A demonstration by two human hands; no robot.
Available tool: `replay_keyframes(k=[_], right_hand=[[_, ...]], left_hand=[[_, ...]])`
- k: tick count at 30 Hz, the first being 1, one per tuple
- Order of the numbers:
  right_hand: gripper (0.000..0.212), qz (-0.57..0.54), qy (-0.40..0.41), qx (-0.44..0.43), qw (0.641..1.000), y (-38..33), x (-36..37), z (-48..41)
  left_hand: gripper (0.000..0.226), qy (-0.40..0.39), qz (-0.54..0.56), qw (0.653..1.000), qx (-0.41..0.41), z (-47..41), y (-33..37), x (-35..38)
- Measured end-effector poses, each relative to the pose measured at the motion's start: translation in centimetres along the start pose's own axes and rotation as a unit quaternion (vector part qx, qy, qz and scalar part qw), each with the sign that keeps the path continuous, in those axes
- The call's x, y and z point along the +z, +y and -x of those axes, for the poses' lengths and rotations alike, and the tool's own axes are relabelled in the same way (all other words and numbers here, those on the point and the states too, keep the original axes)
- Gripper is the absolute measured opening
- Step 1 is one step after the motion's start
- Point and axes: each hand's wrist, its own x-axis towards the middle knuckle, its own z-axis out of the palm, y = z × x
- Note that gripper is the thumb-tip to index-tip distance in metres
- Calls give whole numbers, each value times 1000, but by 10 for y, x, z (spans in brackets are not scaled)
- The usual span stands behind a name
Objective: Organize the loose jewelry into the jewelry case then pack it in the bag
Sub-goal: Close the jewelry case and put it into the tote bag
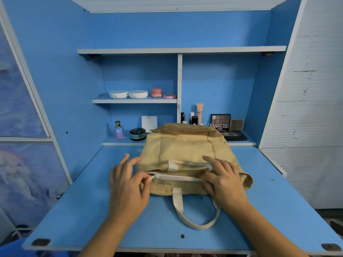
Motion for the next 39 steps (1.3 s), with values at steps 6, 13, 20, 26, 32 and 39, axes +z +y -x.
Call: replay_keyframes(k=[6, 13, 20, 26, 32, 39], right_hand=[[16, -43, -21, -41, 998, 3, -15, 13], [78, -18, -88, -16, 996, 34, -45, 27], [85, -30, -241, 35, 969, 51, -45, 30], [83, -81, -251, 61, 963, 61, -57, 32], [84, -89, -111, 50, 989, 64, -65, 39], [64, -108, 102, 95, 984, 84, -101, -7]], left_hand=[[27, 1, 58, 997, 52, 16, -24, -14], [72, -109, 11, 978, 178, 4, -61, -20], [87, -168, -17, 948, 270, -14, -50, 11], [54, -131, 82, 976, 150, -14, -45, 15], [35, -70, 166, 983, 39, -39, -22, 2], [31, 12, 196, 978, 64, -103, 6, -13]])
